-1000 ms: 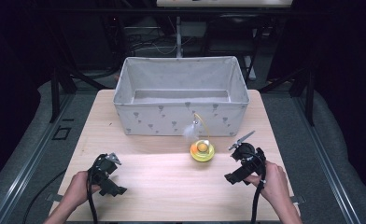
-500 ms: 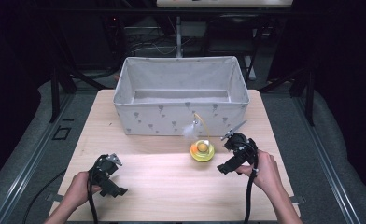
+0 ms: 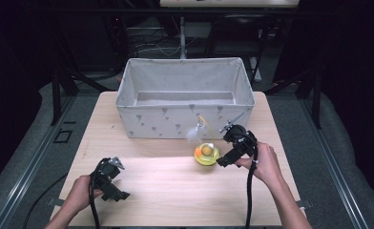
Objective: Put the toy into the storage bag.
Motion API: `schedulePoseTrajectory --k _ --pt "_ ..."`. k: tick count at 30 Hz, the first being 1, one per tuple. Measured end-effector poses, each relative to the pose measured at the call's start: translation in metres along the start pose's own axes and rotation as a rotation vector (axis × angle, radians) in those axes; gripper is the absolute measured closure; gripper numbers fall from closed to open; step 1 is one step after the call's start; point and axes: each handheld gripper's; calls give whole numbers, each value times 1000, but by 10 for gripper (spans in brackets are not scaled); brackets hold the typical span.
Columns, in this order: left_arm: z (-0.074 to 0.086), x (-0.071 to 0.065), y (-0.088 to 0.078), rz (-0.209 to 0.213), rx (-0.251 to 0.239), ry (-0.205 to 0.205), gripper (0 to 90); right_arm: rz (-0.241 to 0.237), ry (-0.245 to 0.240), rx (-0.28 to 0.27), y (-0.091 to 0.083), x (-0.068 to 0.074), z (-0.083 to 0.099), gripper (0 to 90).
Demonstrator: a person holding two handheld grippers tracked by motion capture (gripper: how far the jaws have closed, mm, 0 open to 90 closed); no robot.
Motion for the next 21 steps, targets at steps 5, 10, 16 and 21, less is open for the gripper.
schedulePoseTrajectory --k 5,10,16,21 --pt "0 0 0 -1 6 5 1 -6 -24 8 -1 0 -13 76" --pt "0 0 1 1 7 3 1 -14 -41 -3 -3 0 -27 81" --pt "0 0 1 3 8 3 1 -10 -51 -11 -5 -2 -42 67" --pt "0 0 1 0 15 8 1 15 -62 -20 -9 -2 -54 175"
Point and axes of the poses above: each handheld gripper's, and its own axes: y roughly forward along the jaws, z roughly out of its underside, x roughly to its left, and after that the axes turned 3 degrees about -y, right-handed
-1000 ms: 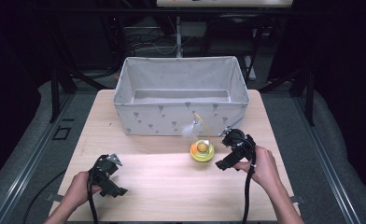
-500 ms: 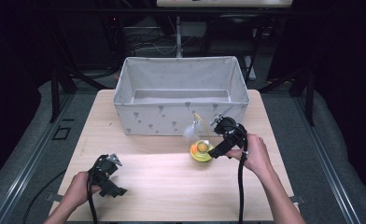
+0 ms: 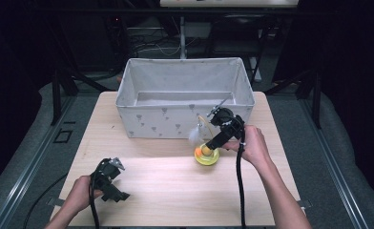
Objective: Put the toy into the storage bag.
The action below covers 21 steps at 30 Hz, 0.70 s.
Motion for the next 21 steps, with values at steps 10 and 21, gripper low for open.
schedulePoseTrajectory --k 10,21 --pt "0 -1 1 -1 9 3 1 -6 -39 30 0 4 -12 481" --pt "0 -1 2 -3 17 3 2 13 -68 99 4 6 -22 703"
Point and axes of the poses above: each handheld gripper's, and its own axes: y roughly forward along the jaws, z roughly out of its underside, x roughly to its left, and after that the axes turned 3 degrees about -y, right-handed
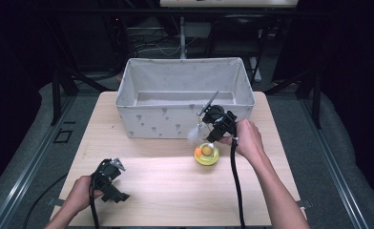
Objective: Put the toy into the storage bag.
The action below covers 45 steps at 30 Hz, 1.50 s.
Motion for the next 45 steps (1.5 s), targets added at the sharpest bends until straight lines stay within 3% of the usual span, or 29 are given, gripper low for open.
schedulePoseTrajectory --k 12,18,34,45 --pt "0 0 0 1 3 1 2 -17 -14 41 1 -2 -8 779" --pt "0 0 1 2 4 1 2 -24 -33 66 2 0 -12 873" --pt "0 0 1 1 3 1 2 -29 -51 81 -3 0 -17 879" --pt "0 0 1 2 4 2 2 -32 -50 62 -12 0 -17 880"
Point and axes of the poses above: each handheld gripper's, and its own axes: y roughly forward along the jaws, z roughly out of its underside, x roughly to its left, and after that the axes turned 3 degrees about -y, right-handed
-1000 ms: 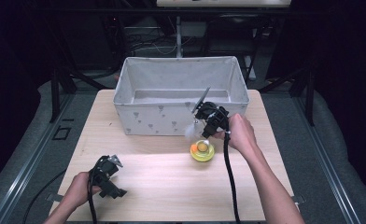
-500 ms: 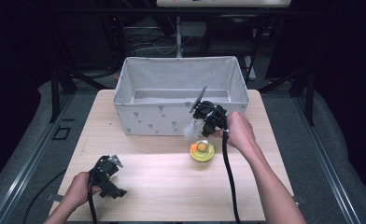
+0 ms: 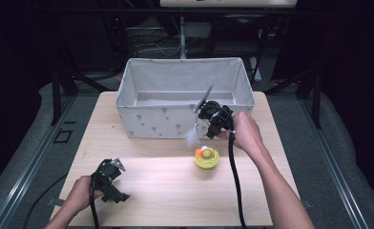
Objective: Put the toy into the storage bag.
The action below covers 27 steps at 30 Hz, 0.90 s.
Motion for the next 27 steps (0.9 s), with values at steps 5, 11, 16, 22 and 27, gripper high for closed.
schedulePoseTrajectory --k 5,11,16,22,27 --pt "0 0 0 0 0 -1 3 10 2 -9 -7 -1 -1 880" --pt "0 0 0 -1 0 2 2 16 9 -15 -16 -2 -1 879" --pt "0 0 0 1 1 2 2 12 2 -4 -22 -4 -1 879" --pt "0 0 0 0 1 2 2 14 -3 3 -30 -5 -3 879" --pt "0 -1 0 3 1 1 2 14 -3 7 -37 -6 -6 879"
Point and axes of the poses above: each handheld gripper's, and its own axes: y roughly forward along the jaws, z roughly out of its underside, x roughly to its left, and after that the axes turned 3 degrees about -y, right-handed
